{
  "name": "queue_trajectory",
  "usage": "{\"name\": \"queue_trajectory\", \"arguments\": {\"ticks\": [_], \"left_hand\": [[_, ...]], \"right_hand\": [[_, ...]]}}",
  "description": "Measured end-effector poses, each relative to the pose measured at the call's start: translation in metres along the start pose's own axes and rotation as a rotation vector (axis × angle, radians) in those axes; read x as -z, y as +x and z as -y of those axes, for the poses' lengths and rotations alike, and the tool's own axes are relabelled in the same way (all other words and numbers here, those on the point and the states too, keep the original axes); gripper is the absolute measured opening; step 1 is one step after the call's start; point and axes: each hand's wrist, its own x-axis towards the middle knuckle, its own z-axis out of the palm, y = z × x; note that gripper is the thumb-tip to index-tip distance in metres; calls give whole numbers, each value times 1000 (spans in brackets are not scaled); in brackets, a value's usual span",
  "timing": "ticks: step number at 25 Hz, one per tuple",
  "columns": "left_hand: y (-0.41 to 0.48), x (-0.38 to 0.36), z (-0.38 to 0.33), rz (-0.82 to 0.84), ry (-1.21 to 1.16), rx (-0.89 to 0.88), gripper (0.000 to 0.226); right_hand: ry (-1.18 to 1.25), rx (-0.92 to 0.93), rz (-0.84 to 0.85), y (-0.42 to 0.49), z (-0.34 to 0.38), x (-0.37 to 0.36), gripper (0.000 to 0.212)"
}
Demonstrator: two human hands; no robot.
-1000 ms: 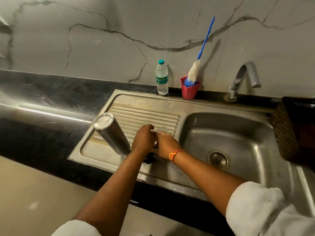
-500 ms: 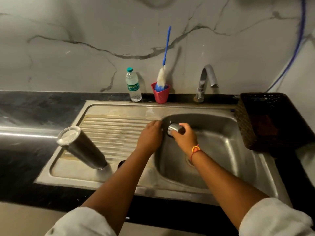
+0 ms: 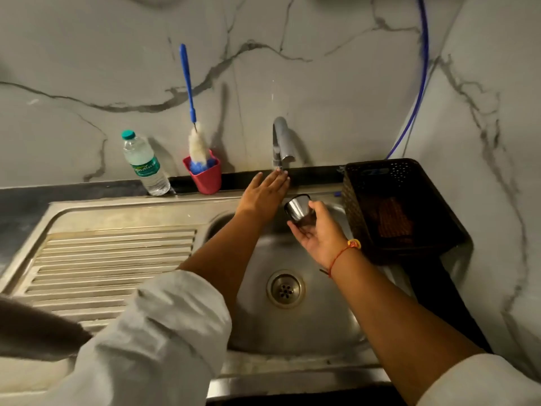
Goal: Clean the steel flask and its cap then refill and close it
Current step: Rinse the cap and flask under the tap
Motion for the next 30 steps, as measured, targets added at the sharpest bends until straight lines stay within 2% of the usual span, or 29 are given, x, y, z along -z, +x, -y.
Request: {"name": "queue_trajectory", "arguments": {"ticks": [3, 6, 10, 15, 17, 18, 21, 23, 24, 27, 30], "left_hand": [[11, -7, 7, -24, 181, -36, 77], [13, -13, 11, -73, 248, -43, 80], [9, -17, 3, -99, 170, 19, 75], [-5, -16, 5, -94, 9, 86, 81], [-7, -14, 5, -167, -186, 75, 76], [-9, -12, 2, -212, -368, 113, 68], [-24, 2, -20, -191, -1237, 461, 31], [-39, 13, -42, -111, -1771, 638, 24], [-46, 15, -49, -96, -1933, 683, 26], [-55, 18, -59, -113, -2183, 707, 38], [-58, 24, -63, -110, -2165, 685, 47]], "right_hand": [[42, -50, 34, 14, 2, -3, 31], [63, -69, 49, 23, 1, -7, 36], [106, -95, 60, 29, -3, -9, 44], [143, -121, 70, 31, -5, -14, 47], [147, -132, 95, 30, -5, -17, 47], [152, -140, 103, 30, -4, -18, 47], [110, -155, 95, 30, 0, -19, 44], [11, -165, 108, 27, 5, -20, 38], [-51, -176, 119, 24, 8, -21, 36], [-214, -219, 145, 17, 16, -30, 42], [-293, -255, 122, 13, 21, -41, 56]]}}
